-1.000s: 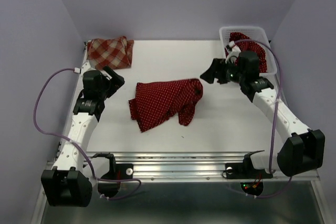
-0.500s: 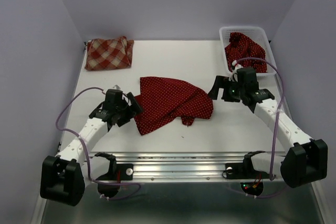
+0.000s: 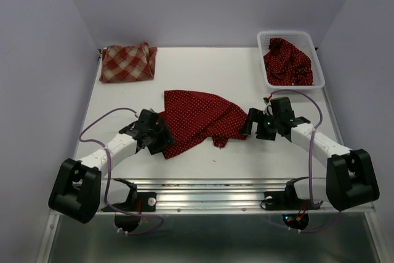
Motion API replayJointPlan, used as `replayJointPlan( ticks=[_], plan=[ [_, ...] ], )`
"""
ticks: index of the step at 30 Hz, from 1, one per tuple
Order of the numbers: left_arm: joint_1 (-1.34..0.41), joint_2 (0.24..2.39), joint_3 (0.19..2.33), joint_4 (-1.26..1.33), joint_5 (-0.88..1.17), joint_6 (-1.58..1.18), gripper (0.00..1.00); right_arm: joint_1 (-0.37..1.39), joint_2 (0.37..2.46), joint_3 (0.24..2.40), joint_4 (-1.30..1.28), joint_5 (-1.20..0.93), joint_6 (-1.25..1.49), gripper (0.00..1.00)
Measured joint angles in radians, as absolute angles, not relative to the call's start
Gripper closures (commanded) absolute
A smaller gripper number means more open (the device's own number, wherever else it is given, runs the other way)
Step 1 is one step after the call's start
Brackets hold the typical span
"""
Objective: Fold and stack the skirts
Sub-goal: Flatten the skirt out
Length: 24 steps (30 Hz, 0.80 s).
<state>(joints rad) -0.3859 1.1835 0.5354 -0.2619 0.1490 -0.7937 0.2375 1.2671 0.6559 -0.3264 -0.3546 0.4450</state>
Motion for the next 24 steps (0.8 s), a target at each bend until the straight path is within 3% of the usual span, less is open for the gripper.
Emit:
replayJointPlan(
  ticks=[1, 2, 3, 4, 7, 9, 10, 11, 14, 17, 24],
  plan=[
    [-0.398, 1.193, 0.542, -0.259, 0.150, -0.796, 0.48, 0.237, 1.275, 0.656, -0.317, -0.361, 0.447, 0.00],
    [-0.410, 1.200, 0.546, -0.254, 0.152, -0.793, 0.76, 0.237, 1.286, 0.656, -0.297, -0.373, 0.451, 0.00],
    [-0.420, 1.206, 0.551, -0.251, 0.157, -0.788, 0.92, 0.237, 1.294, 0.656, -0.283, -0.379, 0.453, 0.00],
    [-0.428, 1.209, 0.554, -0.247, 0.162, -0.792, 1.00, 0.237, 1.306, 0.656, -0.264, -0.390, 0.456, 0.02],
    [-0.445, 1.213, 0.556, -0.234, 0.180, -0.781, 1.00, 0.237, 1.356, 0.648, -0.192, -0.416, 0.472, 0.16],
    [-0.450, 1.213, 0.559, -0.233, 0.185, -0.778, 1.00, 0.237, 1.399, 0.640, -0.142, -0.443, 0.482, 0.40],
    [-0.451, 1.213, 0.563, -0.233, 0.187, -0.776, 1.00, 0.237, 1.421, 0.640, -0.120, -0.457, 0.490, 0.72],
    [-0.452, 1.213, 0.569, -0.234, 0.189, -0.775, 1.00, 0.237, 1.446, 0.640, -0.100, -0.466, 0.498, 0.82],
    [-0.452, 1.184, 0.607, -0.237, 0.191, -0.766, 1.00, 0.238, 1.490, 0.651, -0.076, -0.479, 0.501, 0.99],
    [-0.453, 1.114, 0.643, -0.239, 0.182, -0.759, 1.00, 0.238, 1.476, 0.685, -0.096, -0.458, 0.488, 0.99],
    [-0.453, 0.931, 0.837, -0.254, 0.048, -0.730, 1.00, 0.238, 1.208, 0.876, -0.204, -0.311, 0.395, 1.00]
  ],
)
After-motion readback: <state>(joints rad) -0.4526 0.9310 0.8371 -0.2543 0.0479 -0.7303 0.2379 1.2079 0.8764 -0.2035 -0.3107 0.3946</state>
